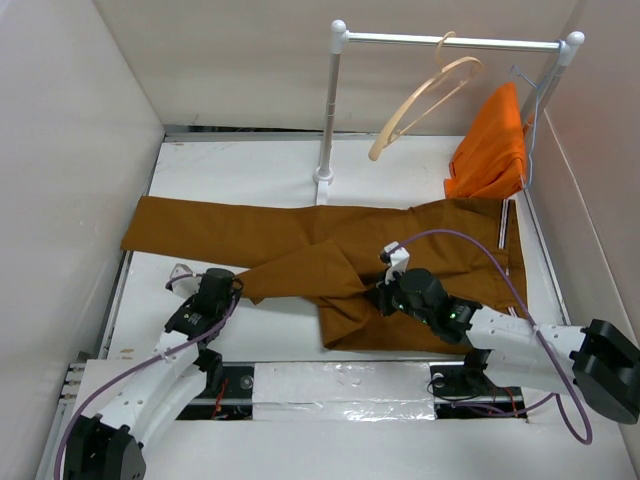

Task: Place the trousers on the hanger
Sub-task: Flatten out the trousers at the center of the board.

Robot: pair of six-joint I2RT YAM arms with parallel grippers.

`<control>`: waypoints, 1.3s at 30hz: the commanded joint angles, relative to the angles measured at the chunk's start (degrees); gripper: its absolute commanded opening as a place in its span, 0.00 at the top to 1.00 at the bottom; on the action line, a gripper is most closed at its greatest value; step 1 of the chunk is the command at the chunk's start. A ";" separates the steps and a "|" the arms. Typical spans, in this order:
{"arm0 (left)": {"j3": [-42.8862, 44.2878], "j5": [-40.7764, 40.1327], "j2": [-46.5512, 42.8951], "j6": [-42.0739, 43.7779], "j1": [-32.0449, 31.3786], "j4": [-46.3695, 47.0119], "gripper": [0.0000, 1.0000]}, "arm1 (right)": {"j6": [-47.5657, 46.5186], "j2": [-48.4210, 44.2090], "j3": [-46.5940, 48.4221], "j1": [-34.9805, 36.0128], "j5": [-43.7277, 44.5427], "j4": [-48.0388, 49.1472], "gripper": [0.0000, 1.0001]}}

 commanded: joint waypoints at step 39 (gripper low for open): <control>48.05 -10.73 -22.84 47.03 0.08 -1.55 1.00 | 10.73 -19.67 1.39 -56.83 -1.11 -16.69 0.51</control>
